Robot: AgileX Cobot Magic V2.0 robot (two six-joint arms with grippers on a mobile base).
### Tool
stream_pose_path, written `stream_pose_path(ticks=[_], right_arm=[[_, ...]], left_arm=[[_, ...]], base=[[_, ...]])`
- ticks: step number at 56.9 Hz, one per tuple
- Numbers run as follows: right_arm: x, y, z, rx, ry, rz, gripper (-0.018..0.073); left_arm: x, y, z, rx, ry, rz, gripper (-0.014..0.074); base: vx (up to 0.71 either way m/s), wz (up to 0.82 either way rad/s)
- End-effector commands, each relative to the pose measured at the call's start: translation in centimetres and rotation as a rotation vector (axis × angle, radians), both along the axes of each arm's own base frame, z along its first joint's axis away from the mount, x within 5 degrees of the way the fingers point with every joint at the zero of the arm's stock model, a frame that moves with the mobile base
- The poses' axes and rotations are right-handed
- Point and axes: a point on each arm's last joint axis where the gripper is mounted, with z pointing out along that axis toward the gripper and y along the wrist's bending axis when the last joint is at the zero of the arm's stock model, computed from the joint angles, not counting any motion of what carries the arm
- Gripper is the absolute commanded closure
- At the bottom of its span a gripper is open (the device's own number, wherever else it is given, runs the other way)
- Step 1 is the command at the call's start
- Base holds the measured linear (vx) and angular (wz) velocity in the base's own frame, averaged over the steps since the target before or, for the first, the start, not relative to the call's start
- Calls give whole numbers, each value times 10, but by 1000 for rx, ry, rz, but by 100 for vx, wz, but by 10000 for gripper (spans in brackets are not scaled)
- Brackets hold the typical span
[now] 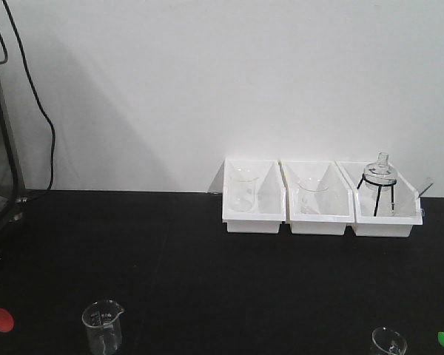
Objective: Sort red and green spoons into left cabinet
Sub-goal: 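Drive the base away from the bench to the white cabinet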
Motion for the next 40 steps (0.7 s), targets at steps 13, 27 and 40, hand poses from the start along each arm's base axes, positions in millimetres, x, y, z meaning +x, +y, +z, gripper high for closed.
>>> stream_pose_path(ticks=[13, 27, 40], right_arm=[[1, -2, 18, 26, -105, -26, 562], [1, -2, 18, 26, -105, -26, 562], [1, -2, 18, 26, -105, -26, 562]], left_arm=[[-2, -4, 15, -39, -65, -41, 601], [-2, -4, 14, -38, -62, -41, 601], [0, -5, 13, -36, -53, -41, 601]], base=[[0, 0], [0, 1], [-5, 20]])
